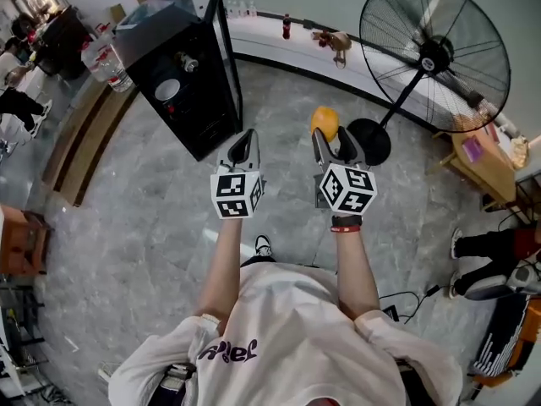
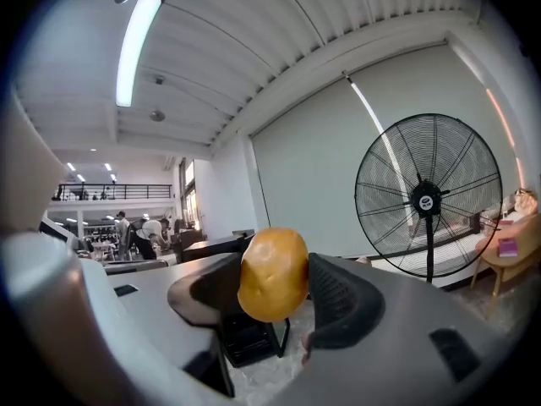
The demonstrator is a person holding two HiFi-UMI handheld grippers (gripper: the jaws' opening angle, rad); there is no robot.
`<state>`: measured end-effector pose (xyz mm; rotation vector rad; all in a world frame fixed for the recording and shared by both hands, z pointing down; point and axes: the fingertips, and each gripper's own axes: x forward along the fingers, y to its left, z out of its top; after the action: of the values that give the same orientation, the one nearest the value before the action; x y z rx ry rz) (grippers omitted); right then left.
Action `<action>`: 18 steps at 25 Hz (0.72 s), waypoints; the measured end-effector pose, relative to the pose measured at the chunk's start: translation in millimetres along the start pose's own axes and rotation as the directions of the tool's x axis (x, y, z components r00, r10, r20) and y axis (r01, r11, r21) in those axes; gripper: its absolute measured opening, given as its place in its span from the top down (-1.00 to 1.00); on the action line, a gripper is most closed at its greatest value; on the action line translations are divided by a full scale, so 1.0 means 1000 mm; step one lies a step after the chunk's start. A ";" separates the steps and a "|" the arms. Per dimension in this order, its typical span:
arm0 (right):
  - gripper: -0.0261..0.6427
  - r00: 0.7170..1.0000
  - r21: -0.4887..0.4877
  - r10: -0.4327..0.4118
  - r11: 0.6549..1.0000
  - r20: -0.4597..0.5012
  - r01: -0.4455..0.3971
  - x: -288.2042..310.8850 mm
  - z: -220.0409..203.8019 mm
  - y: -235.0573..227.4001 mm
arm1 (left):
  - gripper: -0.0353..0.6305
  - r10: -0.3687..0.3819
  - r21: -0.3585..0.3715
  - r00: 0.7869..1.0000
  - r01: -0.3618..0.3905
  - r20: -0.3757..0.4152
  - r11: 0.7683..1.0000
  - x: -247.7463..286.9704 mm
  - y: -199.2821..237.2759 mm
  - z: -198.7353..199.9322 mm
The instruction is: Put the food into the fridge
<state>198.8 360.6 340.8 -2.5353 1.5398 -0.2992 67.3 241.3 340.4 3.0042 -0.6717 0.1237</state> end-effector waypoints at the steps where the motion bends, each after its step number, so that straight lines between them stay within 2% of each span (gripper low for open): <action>1: 0.13 1.000 -0.001 0.005 1.000 -0.004 -0.005 0.010 -0.001 0.007 | 0.84 0.003 -0.002 1.000 -0.003 0.000 1.000 0.003 0.011 0.000; 6: 0.13 0.999 -0.007 0.045 0.999 -0.022 -0.045 0.057 -0.011 0.051 | 0.84 0.028 -0.007 1.000 -0.028 0.004 1.000 0.011 0.069 -0.003; 13: 0.13 0.993 -0.025 0.108 0.994 -0.041 -0.109 0.091 -0.015 0.117 | 0.84 0.084 -0.033 0.996 -0.083 0.008 0.996 -0.008 0.134 0.005; 18: 0.13 0.980 -0.034 0.178 0.983 -0.083 -0.181 0.128 -0.035 0.158 | 0.84 0.149 -0.052 0.989 -0.149 -0.001 0.988 -0.011 0.181 -0.004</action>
<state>112.2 173.9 348.2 -2.4183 1.8083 -0.3519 -19.9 82.3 350.7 2.9037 -0.8856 0.1067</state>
